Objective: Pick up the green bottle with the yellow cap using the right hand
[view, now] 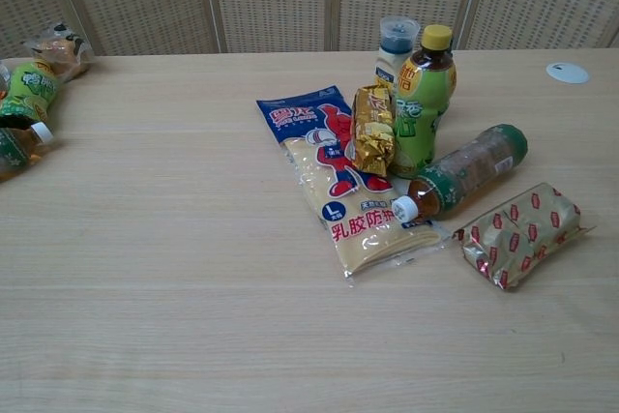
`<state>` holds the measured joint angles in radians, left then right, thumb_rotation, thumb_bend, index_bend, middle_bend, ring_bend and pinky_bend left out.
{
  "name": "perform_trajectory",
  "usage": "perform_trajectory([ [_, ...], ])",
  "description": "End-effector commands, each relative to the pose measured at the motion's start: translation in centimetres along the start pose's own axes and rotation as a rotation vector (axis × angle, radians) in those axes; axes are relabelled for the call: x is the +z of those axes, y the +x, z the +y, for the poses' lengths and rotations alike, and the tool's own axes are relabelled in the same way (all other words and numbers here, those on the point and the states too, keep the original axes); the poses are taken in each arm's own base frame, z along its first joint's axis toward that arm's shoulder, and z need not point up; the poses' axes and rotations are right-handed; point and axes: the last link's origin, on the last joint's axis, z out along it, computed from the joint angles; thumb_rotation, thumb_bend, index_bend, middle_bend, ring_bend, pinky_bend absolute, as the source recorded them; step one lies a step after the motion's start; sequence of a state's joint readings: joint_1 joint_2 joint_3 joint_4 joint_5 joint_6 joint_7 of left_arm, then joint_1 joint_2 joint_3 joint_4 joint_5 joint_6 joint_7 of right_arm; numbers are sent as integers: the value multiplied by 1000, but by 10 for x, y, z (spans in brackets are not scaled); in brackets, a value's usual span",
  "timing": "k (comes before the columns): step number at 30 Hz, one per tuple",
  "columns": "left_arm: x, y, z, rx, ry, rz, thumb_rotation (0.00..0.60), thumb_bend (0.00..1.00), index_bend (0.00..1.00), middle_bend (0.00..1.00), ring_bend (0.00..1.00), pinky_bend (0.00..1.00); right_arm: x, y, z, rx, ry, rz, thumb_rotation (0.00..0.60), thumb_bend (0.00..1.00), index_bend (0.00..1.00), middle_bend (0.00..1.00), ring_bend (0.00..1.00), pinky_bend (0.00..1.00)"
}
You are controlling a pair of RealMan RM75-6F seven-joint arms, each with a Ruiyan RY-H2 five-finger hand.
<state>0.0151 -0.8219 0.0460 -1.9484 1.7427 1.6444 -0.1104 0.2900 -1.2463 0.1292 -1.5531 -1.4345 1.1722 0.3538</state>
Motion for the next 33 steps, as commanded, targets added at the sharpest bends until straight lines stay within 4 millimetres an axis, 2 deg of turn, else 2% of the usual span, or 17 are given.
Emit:
perform_trajectory([
  [1, 1, -4, 1, -4, -2, -14, 600, 0, 0, 0, 0, 0, 39, -10, -11, 107, 7, -38, 600, 0, 0, 0, 0, 0],
  [13, 4, -7, -2, 39, 26, -1, 600, 0, 0, 0, 0, 0, 95, -37, -35, 303, -1, -110, 600, 0, 0, 0, 0, 0],
  [25, 13, -16, -4, 75, 49, -5, 600, 0, 0, 0, 0, 0, 130, -66, -63, 386, -3, -180, 600, 0, 0, 0, 0, 0],
  [33, 17, -18, -8, 83, 68, -4, 600, 0, 0, 0, 0, 0, 153, -80, -77, 460, -14, -166, 600, 0, 0, 0, 0, 0],
])
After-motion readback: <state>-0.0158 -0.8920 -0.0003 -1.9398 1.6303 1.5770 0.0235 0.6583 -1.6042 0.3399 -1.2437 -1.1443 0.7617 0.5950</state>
